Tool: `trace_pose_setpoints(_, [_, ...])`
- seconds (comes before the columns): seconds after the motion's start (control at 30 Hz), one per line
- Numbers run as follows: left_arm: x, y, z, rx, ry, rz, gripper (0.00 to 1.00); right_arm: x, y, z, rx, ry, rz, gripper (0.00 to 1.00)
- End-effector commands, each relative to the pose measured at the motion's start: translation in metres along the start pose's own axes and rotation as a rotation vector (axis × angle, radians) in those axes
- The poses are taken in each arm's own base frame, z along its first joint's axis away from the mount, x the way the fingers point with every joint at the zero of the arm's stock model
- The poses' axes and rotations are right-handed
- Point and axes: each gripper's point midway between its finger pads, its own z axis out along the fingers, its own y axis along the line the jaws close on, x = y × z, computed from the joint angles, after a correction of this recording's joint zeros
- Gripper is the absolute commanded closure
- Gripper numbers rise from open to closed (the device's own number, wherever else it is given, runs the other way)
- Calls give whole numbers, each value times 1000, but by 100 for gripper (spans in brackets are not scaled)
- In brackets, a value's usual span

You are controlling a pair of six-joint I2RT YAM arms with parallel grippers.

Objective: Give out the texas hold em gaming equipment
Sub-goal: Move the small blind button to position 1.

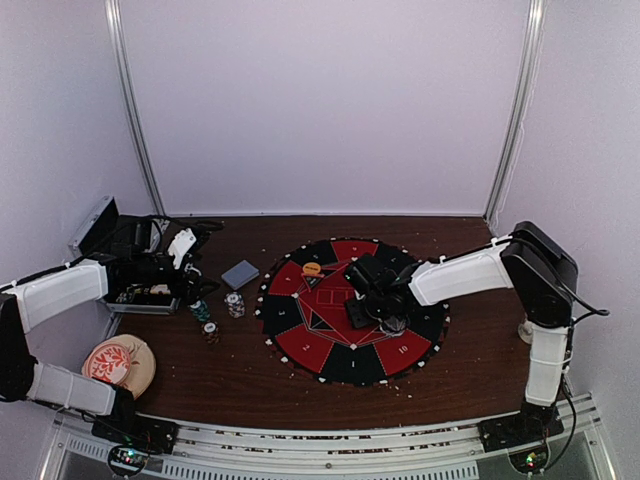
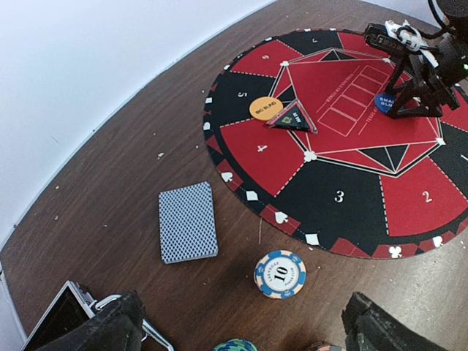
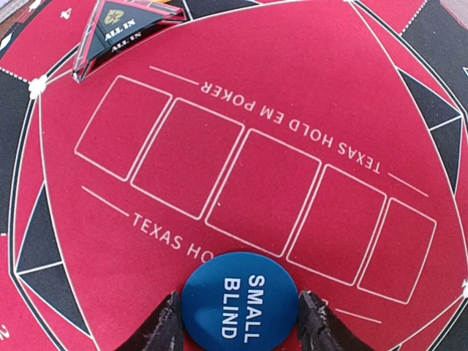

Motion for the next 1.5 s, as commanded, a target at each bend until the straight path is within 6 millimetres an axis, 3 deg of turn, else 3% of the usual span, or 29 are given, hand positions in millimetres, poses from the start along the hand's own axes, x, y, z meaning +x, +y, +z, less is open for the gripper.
trace_pose_setpoints(0.0, [-6, 0, 0, 1, -30, 8, 2, 15, 1, 14, -13, 57, -12, 50])
trace_pose_setpoints(0.27, [-6, 1, 0, -1, -31, 8, 2, 8, 21, 9, -56, 31, -52, 53])
trace_pose_setpoints(0.6, [-7, 0, 0, 3, -32, 7, 2, -13, 87, 2, -153, -28, -165, 52])
trace_pose_setpoints(0.8, [-7, 1, -1, -3, -32, 9, 2, -17, 121, 17, -173, -16, -209, 52])
trace_pose_setpoints(1.0, [-7, 1, -2, -9, -33, 10, 2, -12, 128, 30, -162, 11, -217, 51])
trace_pose_setpoints(1.47, [-6, 1, -1, -5, -29, 8, 2, -5, 130, 16, -156, 3, -246, 50])
